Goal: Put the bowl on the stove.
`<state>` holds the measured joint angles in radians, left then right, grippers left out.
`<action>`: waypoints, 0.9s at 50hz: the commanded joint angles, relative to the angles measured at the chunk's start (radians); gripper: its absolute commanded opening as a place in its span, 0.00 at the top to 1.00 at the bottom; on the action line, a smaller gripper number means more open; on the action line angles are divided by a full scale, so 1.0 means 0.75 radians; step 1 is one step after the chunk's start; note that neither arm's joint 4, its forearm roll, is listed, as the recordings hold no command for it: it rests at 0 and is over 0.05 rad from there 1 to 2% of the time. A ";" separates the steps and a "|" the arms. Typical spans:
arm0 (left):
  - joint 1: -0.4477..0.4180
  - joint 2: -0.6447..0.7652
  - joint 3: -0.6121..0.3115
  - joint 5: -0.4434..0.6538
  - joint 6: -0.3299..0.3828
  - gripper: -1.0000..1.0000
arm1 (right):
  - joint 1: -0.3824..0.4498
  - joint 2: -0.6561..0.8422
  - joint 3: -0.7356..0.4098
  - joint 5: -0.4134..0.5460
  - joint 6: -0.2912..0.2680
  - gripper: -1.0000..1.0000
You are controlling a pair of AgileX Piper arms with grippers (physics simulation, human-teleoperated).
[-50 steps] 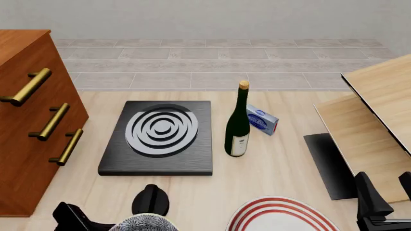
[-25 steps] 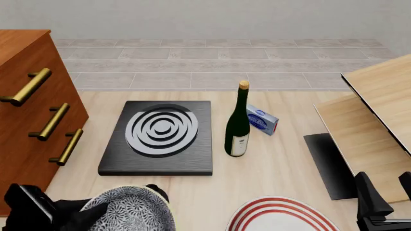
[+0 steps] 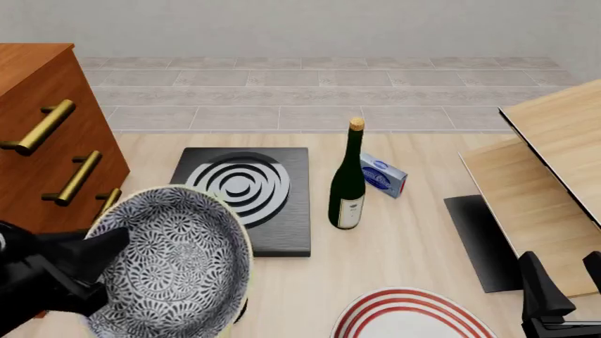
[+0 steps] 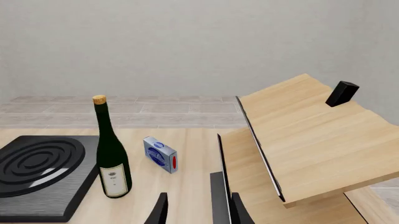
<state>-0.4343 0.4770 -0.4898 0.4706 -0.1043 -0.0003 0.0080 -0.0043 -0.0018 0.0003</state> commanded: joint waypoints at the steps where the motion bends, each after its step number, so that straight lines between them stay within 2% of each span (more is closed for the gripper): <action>1: 0.055 0.065 -0.119 -0.007 -0.032 1.00 | 0.000 0.000 0.000 0.000 0.000 0.00; 2: 0.103 0.080 -0.137 -0.012 -0.028 1.00 | 0.000 0.000 0.000 0.000 0.000 0.00; 5: 0.094 0.139 -0.146 -0.012 -0.073 1.00 | 0.000 0.000 0.000 0.000 0.000 0.00; 7: 0.118 0.178 -0.174 -0.025 -0.067 1.00 | 0.000 0.000 0.000 0.000 0.000 0.00; 11: 0.152 0.255 -0.216 -0.065 -0.145 1.00 | 0.000 0.000 0.000 0.000 0.000 0.00; 12: 0.173 0.272 -0.230 -0.075 -0.120 1.00 | 0.000 0.000 0.000 0.000 0.000 0.00; 14: 0.187 0.308 -0.248 -0.091 -0.167 1.00 | 0.000 0.000 0.000 0.000 0.000 0.00; 17: 0.194 0.318 -0.256 -0.094 -0.146 1.00 | 0.000 0.000 0.000 0.000 0.000 0.00; 19: 0.227 0.399 -0.284 -0.119 -0.161 1.00 | 0.000 0.000 0.000 0.000 0.000 0.00; 21: 0.235 0.422 -0.291 -0.122 -0.136 1.00 | 0.000 0.000 0.000 0.000 0.000 0.00; 22: 0.250 0.468 -0.306 -0.127 -0.177 1.00 | 0.000 0.000 0.000 0.000 0.000 0.00; 24: 0.252 0.478 -0.318 -0.136 -0.150 1.00 | 0.000 0.000 0.000 0.000 0.000 0.00; 29: 0.319 0.619 -0.409 -0.186 -0.205 1.00 | 0.000 0.000 0.000 0.000 0.000 0.00; 45: 0.364 0.825 -0.615 -0.167 -0.150 1.00 | 0.000 0.000 0.000 0.000 0.000 0.00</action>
<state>-0.1918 1.0002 -0.8553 0.3471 -0.2303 -0.0004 0.0080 -0.0043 -0.0018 0.0003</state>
